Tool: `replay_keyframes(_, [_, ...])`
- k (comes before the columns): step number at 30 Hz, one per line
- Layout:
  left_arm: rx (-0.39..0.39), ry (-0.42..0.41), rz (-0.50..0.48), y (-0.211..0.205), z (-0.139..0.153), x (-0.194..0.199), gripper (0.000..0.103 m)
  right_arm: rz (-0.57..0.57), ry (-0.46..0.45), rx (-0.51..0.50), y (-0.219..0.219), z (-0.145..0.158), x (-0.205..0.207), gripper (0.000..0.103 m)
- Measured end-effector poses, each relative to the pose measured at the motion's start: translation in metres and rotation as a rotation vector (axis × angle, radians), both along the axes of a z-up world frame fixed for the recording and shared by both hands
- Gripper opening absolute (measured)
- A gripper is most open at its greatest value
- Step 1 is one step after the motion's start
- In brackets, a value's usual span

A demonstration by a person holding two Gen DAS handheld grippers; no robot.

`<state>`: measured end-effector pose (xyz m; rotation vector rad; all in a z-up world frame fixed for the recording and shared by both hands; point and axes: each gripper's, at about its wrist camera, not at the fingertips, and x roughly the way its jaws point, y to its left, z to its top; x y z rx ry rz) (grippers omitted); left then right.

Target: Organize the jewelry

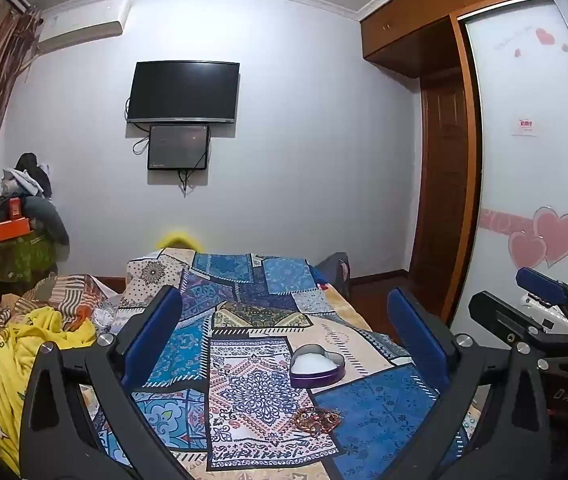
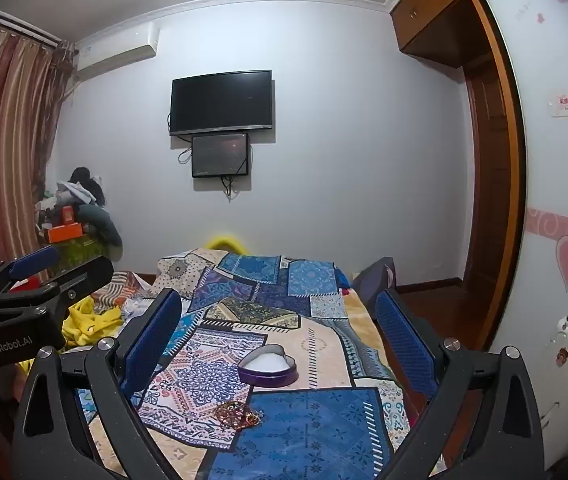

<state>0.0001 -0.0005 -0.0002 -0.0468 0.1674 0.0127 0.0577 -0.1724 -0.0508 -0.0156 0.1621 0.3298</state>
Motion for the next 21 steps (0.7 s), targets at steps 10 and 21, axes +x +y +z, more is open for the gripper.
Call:
replay_keyframes(10, [0.017, 0.031, 0.010, -0.005, -0.004, 0.004, 0.103, 0.001, 0.005, 0.009, -0.001, -0.001, 0.000, 0.097])
replay_keyframes(21, [0.001, 0.037, -0.012, 0.000, -0.011, 0.004, 0.103, -0.012, 0.025, 0.017, 0.000, -0.004, 0.006, 0.097])
